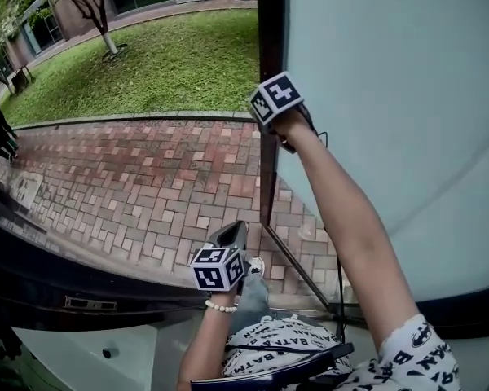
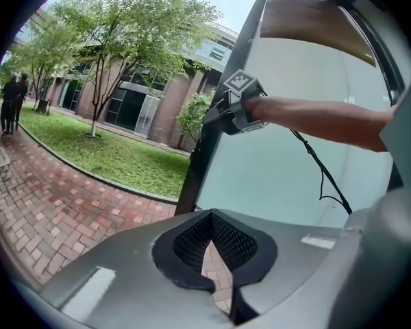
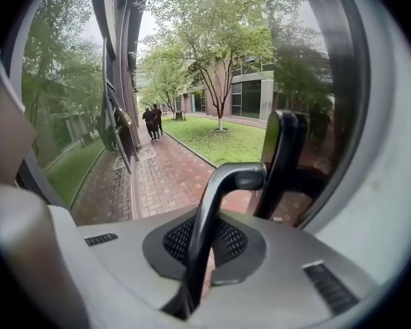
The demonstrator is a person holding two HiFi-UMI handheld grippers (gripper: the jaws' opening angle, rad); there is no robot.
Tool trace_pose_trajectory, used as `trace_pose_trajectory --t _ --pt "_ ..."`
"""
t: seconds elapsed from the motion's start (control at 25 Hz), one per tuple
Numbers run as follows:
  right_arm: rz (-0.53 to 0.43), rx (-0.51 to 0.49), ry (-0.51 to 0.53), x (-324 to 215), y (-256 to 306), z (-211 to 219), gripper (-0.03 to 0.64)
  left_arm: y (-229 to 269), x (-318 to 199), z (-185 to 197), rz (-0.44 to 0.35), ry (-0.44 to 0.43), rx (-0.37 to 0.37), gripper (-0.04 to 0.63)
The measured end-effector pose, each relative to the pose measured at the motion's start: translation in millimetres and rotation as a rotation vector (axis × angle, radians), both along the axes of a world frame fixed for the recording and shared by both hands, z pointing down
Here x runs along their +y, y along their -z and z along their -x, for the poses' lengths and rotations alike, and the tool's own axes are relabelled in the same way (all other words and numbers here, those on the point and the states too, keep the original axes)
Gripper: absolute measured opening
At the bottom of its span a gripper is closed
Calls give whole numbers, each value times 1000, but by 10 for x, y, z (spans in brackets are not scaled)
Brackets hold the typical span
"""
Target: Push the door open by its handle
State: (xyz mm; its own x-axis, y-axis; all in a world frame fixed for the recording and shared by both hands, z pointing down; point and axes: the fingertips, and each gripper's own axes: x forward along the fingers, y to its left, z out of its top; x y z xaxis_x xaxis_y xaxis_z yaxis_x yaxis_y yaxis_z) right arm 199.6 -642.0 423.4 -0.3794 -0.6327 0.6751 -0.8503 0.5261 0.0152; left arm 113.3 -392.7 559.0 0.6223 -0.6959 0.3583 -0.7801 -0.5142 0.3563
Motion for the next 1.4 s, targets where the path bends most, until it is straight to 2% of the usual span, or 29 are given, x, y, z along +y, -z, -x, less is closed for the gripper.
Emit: trace_pose_trajectory --t 0.28,0.52,0.8,0.96,1.2,1.4 --pt "-10 13 -62 -231 28 -442 8 -73 -433 -259 9 -61 32 -11" --pt "-15 -17 -135 -397 84 -902 8 -75 -777 -417 6 -81 36 -11" --pt "-21 -21 -232 -600 88 -1577 8 -204 -1142 -575 45 -95 28 -11" --pt "-19 -56 -279 -681 110 -1982 8 -229 -1403 -730 61 -127 16 -12" --pt "-30 5 -359 -743 121 -2617 9 -211 -1802 -925 63 -183 5 -11" --pt "-32 -9 -427 -774 124 -3180 9 -176 -2160 -1101 65 -225 4 -12"
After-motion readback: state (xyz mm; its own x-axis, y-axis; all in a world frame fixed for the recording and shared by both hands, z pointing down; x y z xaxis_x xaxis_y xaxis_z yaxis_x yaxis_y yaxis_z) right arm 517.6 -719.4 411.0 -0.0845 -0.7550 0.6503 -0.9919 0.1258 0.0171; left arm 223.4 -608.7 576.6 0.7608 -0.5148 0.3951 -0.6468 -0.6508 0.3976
